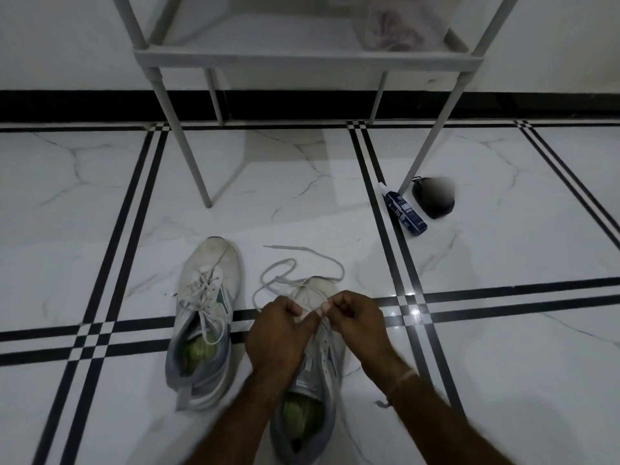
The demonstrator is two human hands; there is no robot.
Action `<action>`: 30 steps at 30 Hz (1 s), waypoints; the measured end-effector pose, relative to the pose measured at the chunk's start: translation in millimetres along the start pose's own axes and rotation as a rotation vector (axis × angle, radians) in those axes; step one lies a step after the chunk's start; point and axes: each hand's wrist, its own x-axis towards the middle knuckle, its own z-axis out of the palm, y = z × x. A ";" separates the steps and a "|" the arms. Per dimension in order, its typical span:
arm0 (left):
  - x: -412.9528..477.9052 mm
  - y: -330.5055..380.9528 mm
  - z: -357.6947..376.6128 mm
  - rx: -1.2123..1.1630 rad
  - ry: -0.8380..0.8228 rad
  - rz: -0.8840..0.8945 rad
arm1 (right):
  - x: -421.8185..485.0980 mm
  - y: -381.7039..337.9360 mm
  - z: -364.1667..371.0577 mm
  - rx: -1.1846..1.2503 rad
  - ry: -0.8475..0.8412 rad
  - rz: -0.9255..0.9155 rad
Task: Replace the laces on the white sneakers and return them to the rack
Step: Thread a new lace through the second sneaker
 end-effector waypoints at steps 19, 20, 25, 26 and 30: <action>19.5 -30.8 -8.2 -0.460 -0.156 0.084 | -6.1 -5.9 -0.9 0.003 0.002 0.075; 18.4 -31.4 -6.2 -0.481 -0.099 0.062 | -6.1 -6.4 -1.0 0.003 -0.001 0.079; 1.8 -30.7 -2.4 -0.310 0.130 -0.075 | -8.0 -4.8 1.1 -0.029 0.020 0.069; -0.5 -25.4 -1.6 -0.276 0.052 -0.131 | -8.2 -4.0 1.6 -0.047 0.022 0.057; 2.3 -12.5 1.8 -0.253 -0.053 -0.172 | -7.2 -4.2 2.9 -0.096 0.009 0.037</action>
